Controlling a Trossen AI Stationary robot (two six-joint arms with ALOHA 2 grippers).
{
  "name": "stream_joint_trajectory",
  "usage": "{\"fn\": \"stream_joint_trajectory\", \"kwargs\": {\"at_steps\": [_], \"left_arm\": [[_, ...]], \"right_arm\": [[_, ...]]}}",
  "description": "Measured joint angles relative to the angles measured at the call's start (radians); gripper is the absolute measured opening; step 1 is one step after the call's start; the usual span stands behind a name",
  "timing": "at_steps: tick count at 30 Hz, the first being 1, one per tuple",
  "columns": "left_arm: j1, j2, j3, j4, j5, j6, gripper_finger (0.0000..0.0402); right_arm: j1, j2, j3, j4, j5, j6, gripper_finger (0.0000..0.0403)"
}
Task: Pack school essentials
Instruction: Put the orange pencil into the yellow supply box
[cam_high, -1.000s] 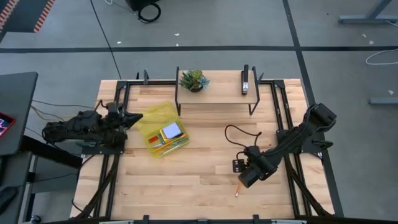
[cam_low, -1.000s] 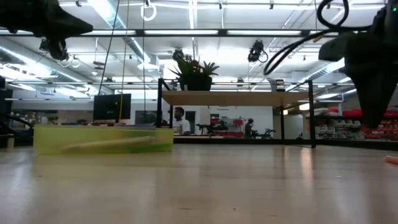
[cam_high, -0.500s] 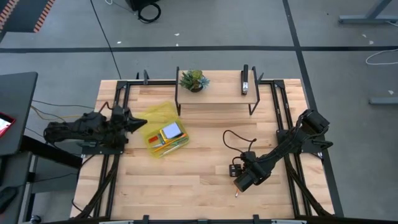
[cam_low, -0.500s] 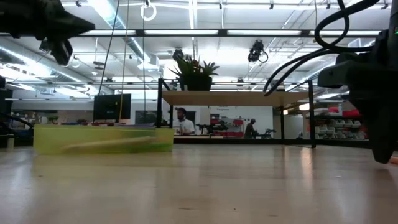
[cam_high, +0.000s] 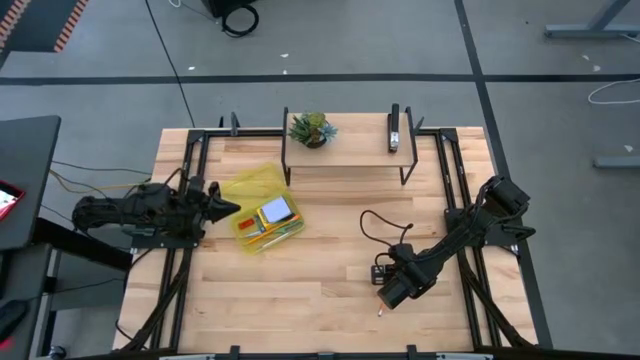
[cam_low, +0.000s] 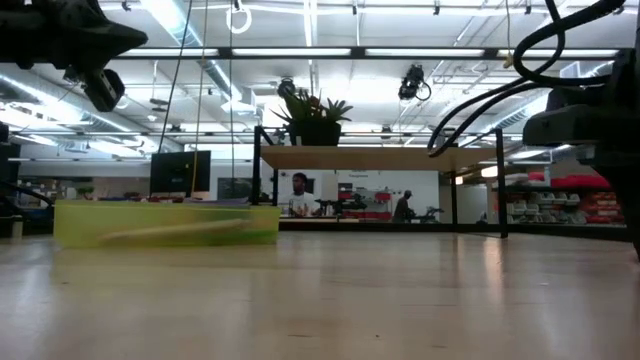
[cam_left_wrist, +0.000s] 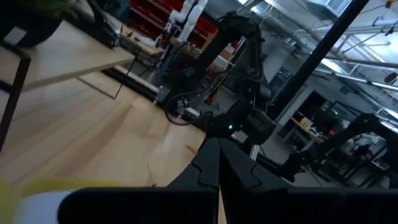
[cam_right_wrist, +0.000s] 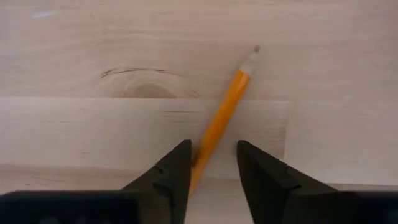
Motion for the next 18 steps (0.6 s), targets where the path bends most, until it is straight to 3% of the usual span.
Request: {"fn": "stream_joint_trajectory", "kwargs": {"at_steps": [13,18], "left_arm": [[0.0,-0.004,0.001,-0.028,-0.012,-0.026,0.0008],[0.0,-0.004,0.001,-0.044,-0.017,0.168,0.0031]], "right_arm": [[0.0,0.001,0.0,-0.022,0.029,-0.083,0.0043],[0.0,0.001,0.0,-0.025,0.032,-0.143,0.0039]]}}
